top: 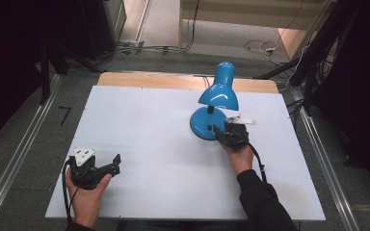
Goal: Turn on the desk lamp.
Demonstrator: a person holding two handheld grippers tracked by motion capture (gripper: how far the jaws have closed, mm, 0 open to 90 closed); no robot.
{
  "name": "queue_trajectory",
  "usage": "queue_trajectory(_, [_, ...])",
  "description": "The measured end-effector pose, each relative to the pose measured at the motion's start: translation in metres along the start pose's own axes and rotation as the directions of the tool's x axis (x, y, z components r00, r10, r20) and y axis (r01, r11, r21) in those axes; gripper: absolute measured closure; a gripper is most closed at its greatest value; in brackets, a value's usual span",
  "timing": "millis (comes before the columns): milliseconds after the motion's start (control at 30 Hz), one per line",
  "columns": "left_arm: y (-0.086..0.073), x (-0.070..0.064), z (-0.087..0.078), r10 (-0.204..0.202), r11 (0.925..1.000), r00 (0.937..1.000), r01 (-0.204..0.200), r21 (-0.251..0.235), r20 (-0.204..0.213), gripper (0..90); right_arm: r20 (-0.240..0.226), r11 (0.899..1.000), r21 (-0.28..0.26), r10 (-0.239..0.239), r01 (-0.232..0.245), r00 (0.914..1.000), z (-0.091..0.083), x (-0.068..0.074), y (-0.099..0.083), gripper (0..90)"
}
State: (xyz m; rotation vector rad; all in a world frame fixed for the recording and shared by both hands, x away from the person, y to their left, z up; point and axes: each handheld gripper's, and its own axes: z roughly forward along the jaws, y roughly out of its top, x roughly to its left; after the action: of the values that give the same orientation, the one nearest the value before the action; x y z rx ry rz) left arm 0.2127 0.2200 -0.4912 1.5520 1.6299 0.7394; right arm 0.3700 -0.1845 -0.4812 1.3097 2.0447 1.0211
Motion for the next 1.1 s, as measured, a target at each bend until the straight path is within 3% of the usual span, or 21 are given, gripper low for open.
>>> queue_trajectory(167, [0.000, 0.000, 0.000, 0.000, 1.0000, 1.0000, 0.000, 0.003, 0.001, 6.4, -0.009, 1.000, -0.014, 0.010, -0.010, 0.9999, 0.002, 0.001, 0.000, 65.2])
queue_trajectory(567, [0.000, 0.001, 0.000, -0.004, 1.0000, 1.0000, 0.004, 0.003, 0.008, 6.8, -0.042, 1.000, -0.023, 0.005, -0.006, 0.9991, 0.011, 0.011, 0.001, 84.3])
queue_trajectory(1100, [-0.001, 0.001, 0.000, -0.008, 1.0000, 0.9999, 0.008, 0.004, 0.008, 6.8, -0.066, 0.999, -0.005, 0.033, -0.033, 0.9973, 0.021, 0.014, 0.003, 87.5])
